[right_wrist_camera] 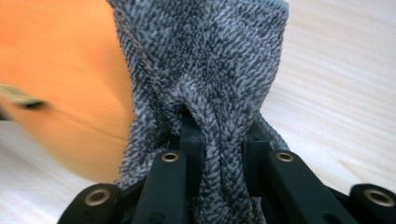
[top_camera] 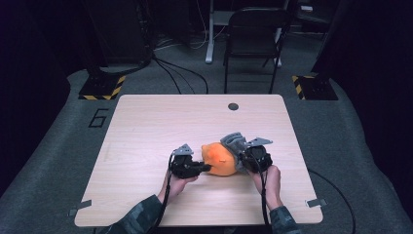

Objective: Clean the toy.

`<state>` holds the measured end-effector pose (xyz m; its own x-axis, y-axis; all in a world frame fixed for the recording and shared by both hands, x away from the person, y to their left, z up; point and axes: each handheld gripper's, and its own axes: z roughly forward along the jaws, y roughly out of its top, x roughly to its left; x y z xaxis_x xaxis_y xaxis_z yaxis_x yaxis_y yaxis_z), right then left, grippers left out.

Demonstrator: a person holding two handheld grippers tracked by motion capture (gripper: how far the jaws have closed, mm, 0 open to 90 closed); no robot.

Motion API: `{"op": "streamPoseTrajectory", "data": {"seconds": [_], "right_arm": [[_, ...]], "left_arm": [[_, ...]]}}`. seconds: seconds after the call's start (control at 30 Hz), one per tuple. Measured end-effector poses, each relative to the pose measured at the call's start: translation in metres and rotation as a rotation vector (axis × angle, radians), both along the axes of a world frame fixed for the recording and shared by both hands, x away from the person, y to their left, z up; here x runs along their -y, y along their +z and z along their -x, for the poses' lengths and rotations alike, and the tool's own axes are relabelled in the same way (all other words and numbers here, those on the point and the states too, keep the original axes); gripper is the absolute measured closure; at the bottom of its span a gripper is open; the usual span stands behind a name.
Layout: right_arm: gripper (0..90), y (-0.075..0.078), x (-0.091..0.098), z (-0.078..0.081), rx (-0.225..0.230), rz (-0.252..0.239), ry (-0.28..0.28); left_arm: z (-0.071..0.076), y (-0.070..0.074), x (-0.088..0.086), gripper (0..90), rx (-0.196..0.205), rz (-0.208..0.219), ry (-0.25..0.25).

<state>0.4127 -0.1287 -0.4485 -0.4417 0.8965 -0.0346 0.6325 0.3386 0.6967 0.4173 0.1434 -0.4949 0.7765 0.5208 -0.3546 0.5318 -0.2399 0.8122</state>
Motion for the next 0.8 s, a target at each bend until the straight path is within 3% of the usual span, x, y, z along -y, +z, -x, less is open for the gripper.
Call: {"op": "streamPoseTrajectory", "data": {"seconds": [0.37,0.4,0.5,0.53,0.6,0.63,0.67,0.7,0.73,0.8], "right_arm": [[76.0,-0.046,0.019,-0.024,-0.134,0.048,-0.068],[76.0,-0.050,0.022,-0.025,-0.143,0.031,-0.071],[76.0,-0.048,0.024,-0.025,-0.146,0.028,-0.079],[76.1,-0.046,0.024,-0.025,-0.139,0.046,-0.074],[76.3,-0.028,0.029,-0.021,-0.094,0.033,-0.090],[76.3,-0.028,0.029,-0.021,-0.094,0.033,-0.090],[76.4,-0.003,0.031,-0.011,-0.035,-0.012,-0.108],[76.4,-0.003,0.031,-0.011,-0.035,-0.012,-0.108],[76.5,0.021,0.027,0.001,0.033,-0.048,-0.087],[76.5,0.040,0.016,0.012,0.090,-0.050,-0.036]], "left_arm": [[-0.001,-0.001,-0.002,80.9,0.002,0.004,0.002],[-0.001,-0.001,-0.002,80.9,0.000,0.004,0.003],[-0.001,-0.001,-0.002,80.9,0.000,0.004,0.002],[-0.001,-0.001,-0.002,80.9,0.003,0.004,0.001],[-0.001,-0.001,-0.002,80.8,0.004,0.004,0.002],[-0.001,-0.001,-0.002,80.7,0.004,0.004,0.002],[-0.001,-0.001,-0.002,80.7,0.006,0.003,0.002],[-0.001,-0.001,-0.002,80.7,0.006,0.003,0.002],[-0.001,-0.001,-0.002,80.6,0.010,-0.002,0.003],[-0.001,-0.001,-0.001,80.5,0.010,-0.003,0.004]]}}
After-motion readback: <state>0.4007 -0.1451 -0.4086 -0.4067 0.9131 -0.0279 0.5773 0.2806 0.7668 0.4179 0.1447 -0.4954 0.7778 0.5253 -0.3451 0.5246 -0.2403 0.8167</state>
